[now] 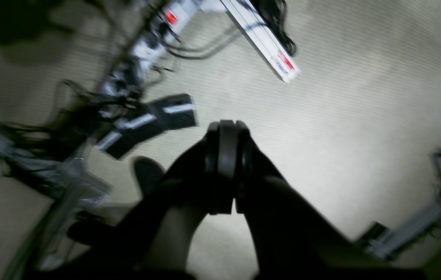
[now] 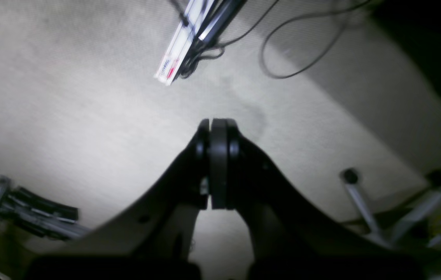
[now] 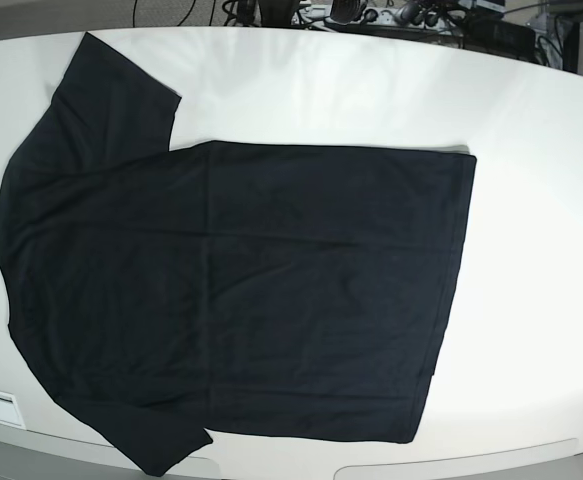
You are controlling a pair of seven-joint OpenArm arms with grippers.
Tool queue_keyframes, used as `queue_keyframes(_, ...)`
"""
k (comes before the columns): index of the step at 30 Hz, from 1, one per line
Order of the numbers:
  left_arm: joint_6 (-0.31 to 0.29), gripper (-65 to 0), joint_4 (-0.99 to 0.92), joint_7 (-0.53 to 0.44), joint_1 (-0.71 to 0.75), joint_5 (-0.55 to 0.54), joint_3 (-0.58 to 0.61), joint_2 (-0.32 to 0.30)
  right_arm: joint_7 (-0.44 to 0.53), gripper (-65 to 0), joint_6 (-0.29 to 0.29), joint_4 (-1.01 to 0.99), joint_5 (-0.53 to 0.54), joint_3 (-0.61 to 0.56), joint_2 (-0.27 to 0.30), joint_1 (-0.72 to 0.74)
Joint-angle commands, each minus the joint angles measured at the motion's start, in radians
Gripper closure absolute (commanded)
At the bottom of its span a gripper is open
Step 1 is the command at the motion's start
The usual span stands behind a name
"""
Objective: Fold the T-shirt properly
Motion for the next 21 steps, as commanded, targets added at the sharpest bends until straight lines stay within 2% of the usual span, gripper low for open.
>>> queue_keyframes(1, -0.006, 0.0, 0.055, -0.001, 0.050, 0.006, -0.023, -0.017, 0.000, 0.0, -0.005, 0.051, -0.014, -0.002, 0.004, -0.053)
queue_keyframes(5, -0.015, 0.0, 0.212, 0.014, 0.150, 0.029, -0.147, -0.040, -0.019, 0.0, -0.040, 0.182, -0.098, -0.002, 0.005, -0.067)
queue_keyframes(8, -0.058, 0.0, 0.327, 0.044, 0.201, 0.034, -0.251, -0.039, -0.104, 0.0, -0.047, 0.252, -0.122, -0.002, 0.005, -0.067)
queue_keyframes(10, -0.068, 0.0, 0.396, 0.053, 0.221, 0.035, -0.321, -0.040, -0.105, 0.0, -0.047, 0.282, -0.138, -0.002, 0.005, -0.067)
queue_keyframes(16, -0.122, 0.0, 0.534, 0.030, 0.174, 0.091, -0.518, -0.040, -0.097, 0.0, -0.046, 0.325, -0.145, -0.002, 0.005, -0.067)
queue_keyframes(18, -0.177, 0.0, 0.534, 0.023, 0.112, 0.094, -0.566, -0.053, -0.096, 0.0, -0.046, 0.338, -0.145, -0.002, 0.005, -0.067)
queue_keyframes(21, -0.292, 0.0, 0.504, 0.005, 0.005, 0.104, -0.583, -0.121, -0.097, 0.0, -0.047, 0.356, -0.147, -0.001, 0.006, -0.067)
